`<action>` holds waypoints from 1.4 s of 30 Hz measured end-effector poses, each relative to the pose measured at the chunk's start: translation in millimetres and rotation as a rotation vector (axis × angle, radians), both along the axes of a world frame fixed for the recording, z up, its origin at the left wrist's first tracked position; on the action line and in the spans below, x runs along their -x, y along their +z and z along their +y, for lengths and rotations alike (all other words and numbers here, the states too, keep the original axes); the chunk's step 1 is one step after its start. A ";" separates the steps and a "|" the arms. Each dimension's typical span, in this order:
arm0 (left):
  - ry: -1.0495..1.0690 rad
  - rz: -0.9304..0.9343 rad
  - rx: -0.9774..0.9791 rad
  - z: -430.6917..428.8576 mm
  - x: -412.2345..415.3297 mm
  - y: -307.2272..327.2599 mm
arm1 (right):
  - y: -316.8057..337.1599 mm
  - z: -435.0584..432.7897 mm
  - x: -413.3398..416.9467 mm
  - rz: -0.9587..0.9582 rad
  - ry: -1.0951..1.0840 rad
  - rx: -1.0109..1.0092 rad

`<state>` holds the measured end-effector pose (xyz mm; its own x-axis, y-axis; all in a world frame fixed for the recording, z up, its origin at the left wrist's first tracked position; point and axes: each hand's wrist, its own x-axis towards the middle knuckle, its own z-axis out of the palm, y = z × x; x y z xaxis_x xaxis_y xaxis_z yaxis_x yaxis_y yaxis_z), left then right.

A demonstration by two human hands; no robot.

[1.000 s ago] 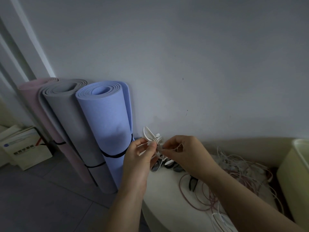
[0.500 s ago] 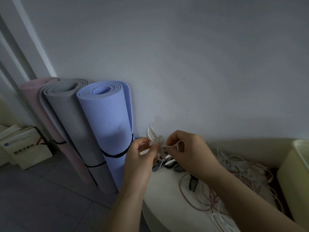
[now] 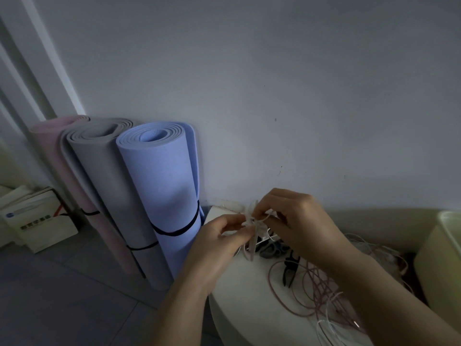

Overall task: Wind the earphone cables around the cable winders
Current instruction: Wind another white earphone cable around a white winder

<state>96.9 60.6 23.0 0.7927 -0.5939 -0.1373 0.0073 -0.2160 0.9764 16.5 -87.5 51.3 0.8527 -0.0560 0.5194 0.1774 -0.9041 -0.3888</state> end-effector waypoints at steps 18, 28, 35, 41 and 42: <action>-0.437 0.145 0.023 11.8 5.8 10.1 | 7.6 -40.0 15.6 0.527 0.201 -0.891; -0.468 0.283 0.092 9.5 4.9 5.9 | -27.2 -57.5 11.1 0.521 0.480 -1.529; -0.377 0.349 0.384 5.3 7.6 9.7 | -57.9 -32.9 -8.4 0.551 0.486 -1.677; -0.003 0.394 0.610 1.4 -0.4 9.6 | -50.3 4.2 -24.4 0.446 0.289 -1.506; 0.050 0.404 0.625 2.4 -2.3 8.4 | -47.4 8.3 -23.9 0.428 0.225 -1.409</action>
